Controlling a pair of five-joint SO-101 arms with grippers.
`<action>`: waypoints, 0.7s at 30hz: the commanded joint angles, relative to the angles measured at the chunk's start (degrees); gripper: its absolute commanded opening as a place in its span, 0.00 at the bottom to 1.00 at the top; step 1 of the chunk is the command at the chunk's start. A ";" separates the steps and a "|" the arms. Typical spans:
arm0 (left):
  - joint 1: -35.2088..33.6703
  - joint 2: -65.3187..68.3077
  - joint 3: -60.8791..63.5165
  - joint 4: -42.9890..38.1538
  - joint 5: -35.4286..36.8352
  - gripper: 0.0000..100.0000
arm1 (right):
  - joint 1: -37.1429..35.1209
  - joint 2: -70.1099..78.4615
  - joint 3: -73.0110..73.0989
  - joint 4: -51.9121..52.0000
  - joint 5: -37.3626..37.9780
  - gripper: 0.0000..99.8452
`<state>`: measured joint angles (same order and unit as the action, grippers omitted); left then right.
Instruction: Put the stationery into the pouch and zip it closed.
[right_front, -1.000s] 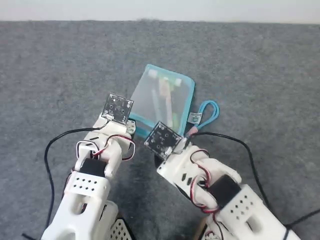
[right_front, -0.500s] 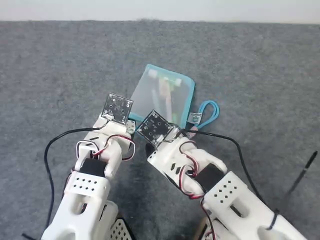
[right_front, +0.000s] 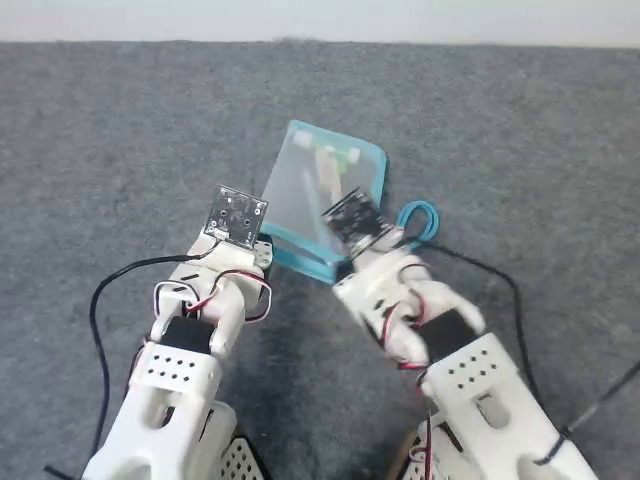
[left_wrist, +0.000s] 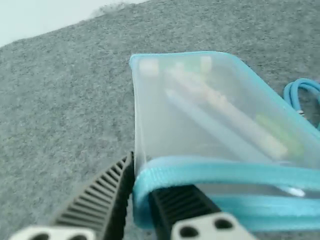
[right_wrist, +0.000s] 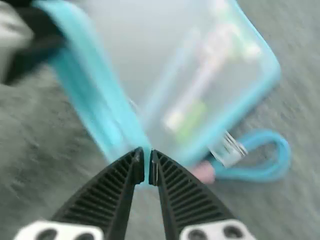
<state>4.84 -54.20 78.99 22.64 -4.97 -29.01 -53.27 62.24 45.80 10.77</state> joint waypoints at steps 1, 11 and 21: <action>-0.44 0.35 -2.59 0.09 0.79 0.01 | 6.29 -5.67 -3.34 4.18 2.46 0.01; -0.44 0.00 -1.71 0.09 0.79 0.01 | 34.42 -6.90 -5.36 9.36 8.26 0.01; -0.53 0.18 -1.63 0.18 0.79 0.01 | 76.44 9.19 -17.23 7.52 18.81 0.01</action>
<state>4.84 -54.20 78.99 22.64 -4.97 36.22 -48.88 51.16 54.95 26.59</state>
